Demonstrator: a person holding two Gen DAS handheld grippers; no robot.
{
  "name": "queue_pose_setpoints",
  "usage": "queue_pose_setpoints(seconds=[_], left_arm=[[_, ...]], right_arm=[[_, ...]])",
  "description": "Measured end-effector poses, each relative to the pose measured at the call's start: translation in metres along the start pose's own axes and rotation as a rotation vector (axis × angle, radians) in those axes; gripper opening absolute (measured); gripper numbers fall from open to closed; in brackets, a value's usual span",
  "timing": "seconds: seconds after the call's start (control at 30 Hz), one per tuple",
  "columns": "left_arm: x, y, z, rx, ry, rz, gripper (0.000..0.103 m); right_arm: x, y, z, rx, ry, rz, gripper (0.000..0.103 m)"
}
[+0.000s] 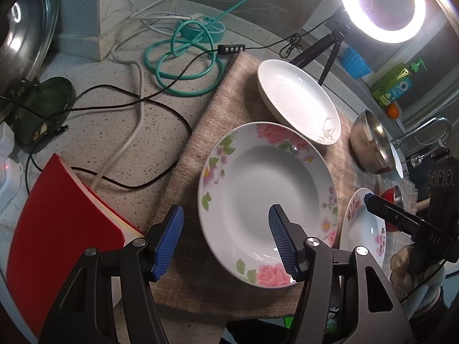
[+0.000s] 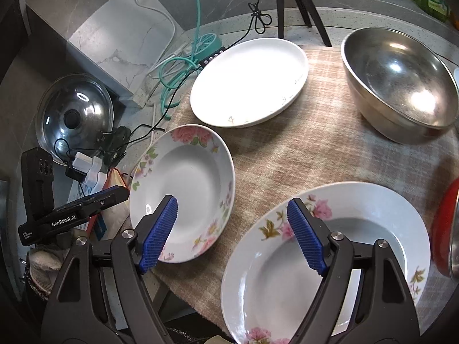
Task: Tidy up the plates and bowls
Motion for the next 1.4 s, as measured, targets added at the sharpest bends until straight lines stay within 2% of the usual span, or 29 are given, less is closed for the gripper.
queue_pose_setpoints(seconds=[0.17, 0.37, 0.53, 0.63, 0.7, 0.8, 1.4], left_arm=[[-0.006, 0.003, 0.005, 0.010, 0.000, 0.009, 0.060], [-0.013, 0.003, 0.008, 0.016, -0.012, 0.029, 0.055], [-0.018, 0.004, 0.010, 0.019, -0.016, 0.038, 0.043], [-0.020, 0.004, 0.011, 0.016, -0.015, 0.044, 0.034], [-0.021, 0.005, 0.012, 0.017, -0.019, 0.047, 0.026], [-0.024, 0.005, 0.012, 0.022, -0.027, 0.052, 0.022], [-0.020, 0.007, 0.009, 0.032, -0.030, 0.049, 0.022]], right_arm=[[-0.013, 0.005, 0.007, 0.039, -0.004, 0.028, 0.065], [-0.031, 0.008, 0.002, 0.032, -0.010, 0.076, 0.050], [-0.041, 0.009, 0.002, 0.040, -0.008, 0.098, 0.046], [-0.048, 0.009, 0.005, 0.060, -0.012, 0.115, 0.032], [-0.053, 0.010, 0.005, 0.065, -0.018, 0.128, 0.027], [-0.058, 0.010, 0.004, 0.062, -0.010, 0.139, 0.014], [-0.054, 0.008, -0.001, -0.002, -0.004, 0.130, 0.014]])
Point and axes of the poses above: each gripper's, at about its wrist camera, not at the fingertips, and x roughly against the way its jaws point, z to its left, y to its top, the point moved 2 cm from there along -x, roughly the way its jaws point, and after that the axes turned 2 degrees about z, right-handed, at the moved point
